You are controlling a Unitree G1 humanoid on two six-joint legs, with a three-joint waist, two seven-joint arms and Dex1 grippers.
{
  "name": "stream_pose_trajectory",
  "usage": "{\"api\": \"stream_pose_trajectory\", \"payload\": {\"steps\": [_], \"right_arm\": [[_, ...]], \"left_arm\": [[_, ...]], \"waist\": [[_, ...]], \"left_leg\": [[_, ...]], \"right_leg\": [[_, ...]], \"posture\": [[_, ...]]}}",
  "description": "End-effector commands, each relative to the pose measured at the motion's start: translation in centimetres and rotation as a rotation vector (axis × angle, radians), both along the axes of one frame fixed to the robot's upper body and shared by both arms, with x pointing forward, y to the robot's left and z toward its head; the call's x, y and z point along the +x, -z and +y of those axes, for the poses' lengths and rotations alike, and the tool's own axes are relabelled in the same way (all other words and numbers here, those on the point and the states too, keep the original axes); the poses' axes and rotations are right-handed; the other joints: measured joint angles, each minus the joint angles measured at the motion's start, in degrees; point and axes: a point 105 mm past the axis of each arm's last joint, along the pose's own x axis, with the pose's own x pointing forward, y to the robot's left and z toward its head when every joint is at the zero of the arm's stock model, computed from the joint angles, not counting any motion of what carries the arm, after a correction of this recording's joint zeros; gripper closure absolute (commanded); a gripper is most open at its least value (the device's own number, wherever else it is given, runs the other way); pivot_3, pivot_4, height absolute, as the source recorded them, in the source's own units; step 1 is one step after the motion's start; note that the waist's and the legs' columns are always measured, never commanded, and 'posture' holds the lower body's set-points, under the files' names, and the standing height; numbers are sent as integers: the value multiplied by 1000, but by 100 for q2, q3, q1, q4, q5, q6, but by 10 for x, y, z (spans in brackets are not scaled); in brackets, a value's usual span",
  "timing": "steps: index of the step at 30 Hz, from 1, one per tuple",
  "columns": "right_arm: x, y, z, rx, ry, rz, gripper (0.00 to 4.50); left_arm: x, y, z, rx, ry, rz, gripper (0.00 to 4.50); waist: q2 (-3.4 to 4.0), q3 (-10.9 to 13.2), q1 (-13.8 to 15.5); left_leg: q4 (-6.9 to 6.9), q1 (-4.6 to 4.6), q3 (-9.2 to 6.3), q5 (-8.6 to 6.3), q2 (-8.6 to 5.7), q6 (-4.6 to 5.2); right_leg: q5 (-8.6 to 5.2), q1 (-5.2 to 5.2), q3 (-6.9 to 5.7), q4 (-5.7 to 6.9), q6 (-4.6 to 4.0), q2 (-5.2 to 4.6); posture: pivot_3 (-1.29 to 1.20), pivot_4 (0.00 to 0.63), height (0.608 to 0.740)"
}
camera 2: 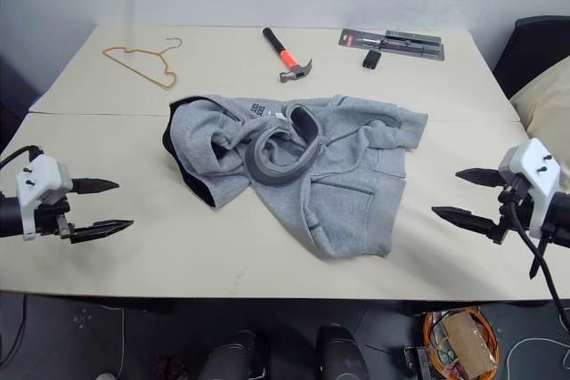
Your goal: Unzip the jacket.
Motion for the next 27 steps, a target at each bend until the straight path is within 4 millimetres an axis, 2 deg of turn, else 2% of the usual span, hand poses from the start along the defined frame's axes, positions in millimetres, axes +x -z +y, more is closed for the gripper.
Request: {"api": "stream_pose_trajectory", "payload": {"steps": [1, 6, 20, 24, 27], "right_arm": [[-2, -12, -1, 5, 9, -56, 0], [-1, -12, -2, -10, 33, -58, 0], [2, -12, 4, 9, 35, -78, 0], [6, -21, 12, 28, 41, -131, 0], [3, -29, 31, 81, -21, -134, 0]], "left_arm": [[2, -10, -4, -6, 20, -41, 54], [9, -15, -7, -8, 9, -72, 54], [12, -20, -26, -21, 60, -77, 54], [13, -27, -41, -82, 101, -84, 54], [11, -37, -60, -141, 162, -87, 54]], "waist": [[0, 0, 0], [0, 0, 1], [0, 0, 1], [0, 0, -1], [0, 0, -2]], "left_leg": [[1, 0, 0, 1, 0, 0], [5, 5, -1, 9, 0, -3], [37, 3, -1, 11, 1, -4], [57, 3, -2, 9, 1, -1], [57, 3, -2, 10, 2, -5]], "right_leg": [[0, 0, 1, 2, 0, 0], [0, 1, 2, 16, 0, -1], [0, 3, 3, 35, 0, 1], [0, 4, 6, 53, 0, -2], [0, 0, 9, 60, 0, -1]], "posture": [[0, 150, 740], [0, 150, 740], [0, 150, 740], [0, 150, 740], [0, 150, 740]]}}
